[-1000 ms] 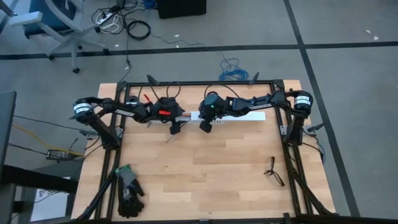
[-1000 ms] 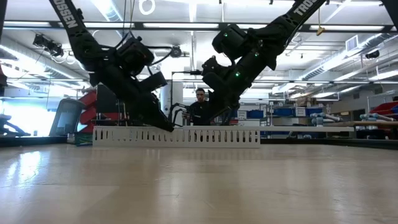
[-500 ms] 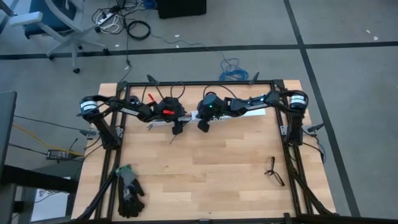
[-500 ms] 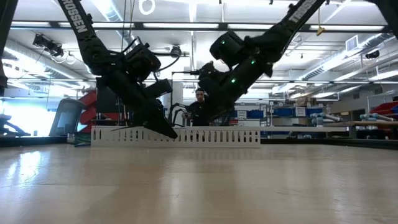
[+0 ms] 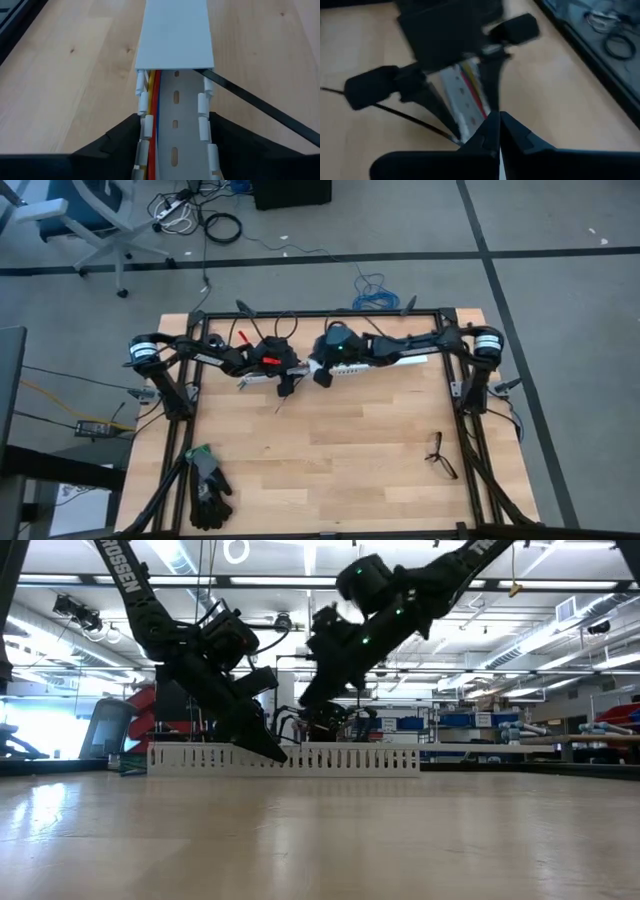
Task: Ziptie cables
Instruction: Close the white cable duct
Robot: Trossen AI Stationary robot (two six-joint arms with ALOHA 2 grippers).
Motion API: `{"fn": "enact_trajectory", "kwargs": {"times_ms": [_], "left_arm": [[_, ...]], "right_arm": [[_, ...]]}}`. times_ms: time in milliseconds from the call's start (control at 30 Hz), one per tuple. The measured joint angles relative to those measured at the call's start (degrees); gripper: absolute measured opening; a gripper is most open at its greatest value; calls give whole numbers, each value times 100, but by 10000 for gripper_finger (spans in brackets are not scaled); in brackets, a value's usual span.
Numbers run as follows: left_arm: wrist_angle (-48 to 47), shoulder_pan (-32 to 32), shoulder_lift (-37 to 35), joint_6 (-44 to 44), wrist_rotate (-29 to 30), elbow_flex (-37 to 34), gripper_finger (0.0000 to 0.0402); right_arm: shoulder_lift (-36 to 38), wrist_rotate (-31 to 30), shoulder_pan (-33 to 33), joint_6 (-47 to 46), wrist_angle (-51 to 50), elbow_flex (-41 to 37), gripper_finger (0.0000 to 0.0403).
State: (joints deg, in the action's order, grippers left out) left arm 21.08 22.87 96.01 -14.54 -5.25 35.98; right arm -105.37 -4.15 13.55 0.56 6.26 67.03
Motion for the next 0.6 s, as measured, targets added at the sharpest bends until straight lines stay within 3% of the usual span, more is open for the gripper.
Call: {"fn": "enact_trajectory", "kwargs": {"times_ms": [133,233,433,600], "left_arm": [[28,0,0,-1,4,-5,230],[44,0,0,-5,5,-10,231],[-23,3,-5,15,4,-12,243],[2,0,-4,-7,14,-10,243]], "right_arm": [[108,0,99,-342,-702,-234,0],[-61,187,171,-578,-638,-292,0],[-1100,1227,251,-686,-62,348,0],[-1334,898,32,-167,51,776,0]]}}
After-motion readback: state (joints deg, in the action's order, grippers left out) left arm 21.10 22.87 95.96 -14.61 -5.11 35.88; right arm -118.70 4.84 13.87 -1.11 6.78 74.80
